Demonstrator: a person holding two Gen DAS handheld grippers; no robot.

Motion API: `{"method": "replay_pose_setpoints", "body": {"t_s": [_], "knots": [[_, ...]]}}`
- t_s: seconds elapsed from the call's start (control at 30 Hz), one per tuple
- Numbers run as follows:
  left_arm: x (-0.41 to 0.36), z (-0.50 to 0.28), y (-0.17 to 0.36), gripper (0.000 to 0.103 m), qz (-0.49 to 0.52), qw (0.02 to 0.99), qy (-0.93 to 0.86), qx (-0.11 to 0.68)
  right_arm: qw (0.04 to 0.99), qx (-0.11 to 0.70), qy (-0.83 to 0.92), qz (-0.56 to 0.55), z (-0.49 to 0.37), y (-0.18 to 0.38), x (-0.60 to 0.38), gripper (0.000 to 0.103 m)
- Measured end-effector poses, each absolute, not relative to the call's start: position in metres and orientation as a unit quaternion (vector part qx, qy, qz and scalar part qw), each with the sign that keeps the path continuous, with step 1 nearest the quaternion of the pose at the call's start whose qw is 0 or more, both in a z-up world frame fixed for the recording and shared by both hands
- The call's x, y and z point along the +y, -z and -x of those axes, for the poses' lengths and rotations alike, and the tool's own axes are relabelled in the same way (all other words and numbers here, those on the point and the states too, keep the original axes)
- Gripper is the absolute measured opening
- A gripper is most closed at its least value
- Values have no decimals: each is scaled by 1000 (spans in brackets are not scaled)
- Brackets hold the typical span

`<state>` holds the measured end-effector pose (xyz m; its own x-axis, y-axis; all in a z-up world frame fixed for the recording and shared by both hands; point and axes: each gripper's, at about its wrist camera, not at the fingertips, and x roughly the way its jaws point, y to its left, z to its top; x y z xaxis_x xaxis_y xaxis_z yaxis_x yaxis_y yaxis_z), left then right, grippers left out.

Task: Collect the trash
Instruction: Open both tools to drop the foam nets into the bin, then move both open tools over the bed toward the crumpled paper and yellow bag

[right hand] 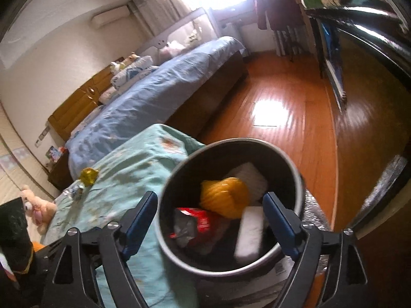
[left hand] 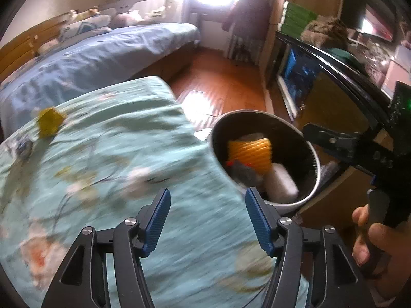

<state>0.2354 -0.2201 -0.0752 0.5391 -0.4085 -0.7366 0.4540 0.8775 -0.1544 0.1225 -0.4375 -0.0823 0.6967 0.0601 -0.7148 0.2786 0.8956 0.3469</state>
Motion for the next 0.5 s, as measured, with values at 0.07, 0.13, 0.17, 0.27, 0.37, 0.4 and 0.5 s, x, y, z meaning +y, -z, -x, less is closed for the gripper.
{"method": "replay_pose_setpoints", "body": {"t_s": [0.07,0.13,0.17,0.27,0.37,0.4,0.5], "knots": [[-205,-230,76,63,-16,879,235,415,897,382,51,-218,-124,79,-427,89],[-186,-228,77,63,1,881,223,416,899,380,35,-215,-126,75,-412,90],[-179,-226,78,63,6,883,217,417,900,380,29,-213,-127,75,-405,91],[-154,-221,77,63,16,888,193,416,899,386,10,-205,-132,76,-386,92],[-133,-219,74,63,28,893,174,415,897,394,-10,-201,-138,78,-366,93],[-123,-218,73,63,36,895,164,413,896,397,-17,-199,-140,79,-359,93],[-97,-216,72,63,58,898,141,413,894,402,-35,-193,-146,82,-341,94]]}}
